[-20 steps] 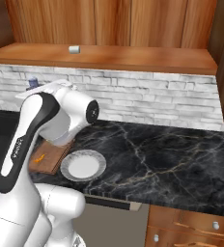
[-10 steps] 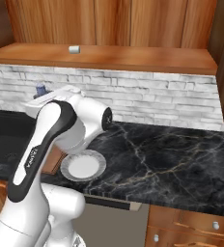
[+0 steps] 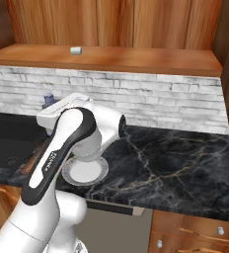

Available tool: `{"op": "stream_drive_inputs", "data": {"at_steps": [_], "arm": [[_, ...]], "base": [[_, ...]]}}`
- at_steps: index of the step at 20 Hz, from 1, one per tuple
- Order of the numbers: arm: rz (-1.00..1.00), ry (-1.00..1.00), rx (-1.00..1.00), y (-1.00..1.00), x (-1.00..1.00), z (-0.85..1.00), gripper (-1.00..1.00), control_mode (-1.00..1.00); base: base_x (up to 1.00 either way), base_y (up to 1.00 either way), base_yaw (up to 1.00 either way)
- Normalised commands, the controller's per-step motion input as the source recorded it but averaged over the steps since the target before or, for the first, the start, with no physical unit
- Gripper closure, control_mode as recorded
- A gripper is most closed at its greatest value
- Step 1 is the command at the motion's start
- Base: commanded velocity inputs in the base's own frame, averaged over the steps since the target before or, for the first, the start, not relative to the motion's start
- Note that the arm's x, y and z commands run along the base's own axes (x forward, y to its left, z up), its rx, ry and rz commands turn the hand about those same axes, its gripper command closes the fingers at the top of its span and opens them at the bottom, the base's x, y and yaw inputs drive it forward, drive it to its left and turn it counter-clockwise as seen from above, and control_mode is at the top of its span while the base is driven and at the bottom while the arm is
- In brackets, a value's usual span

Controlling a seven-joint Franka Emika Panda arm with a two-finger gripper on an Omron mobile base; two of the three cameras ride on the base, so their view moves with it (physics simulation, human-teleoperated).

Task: Pick the shrimp from the plate and place it on the cutting board. Then pick the condiment bottle from the cabinet and place it next to the cutting board.

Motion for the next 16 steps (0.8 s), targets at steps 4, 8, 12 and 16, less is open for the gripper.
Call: {"op": "stream_drive_inputs", "data": {"at_steps": [4,8,12,16], "arm": [[0.13,-0.01,0.0,-0.19,0.0,-0.36,1.0,-1.0],[0.13,-0.09,0.0,-0.15,0.0,-0.43,1.0,-1.0],[0.11,-0.09,-0.02,-0.16,0.0,-0.33,1.0,-1.0],[0.08,-0.06,-0.04,-0.18,0.0,-0.25,1.0,-1.0]], "base": [[0.0,0.0,0.0],[0.0,0.0,0.0],[0.0,0.0,0.0],[0.0,0.0,0.0]]}}
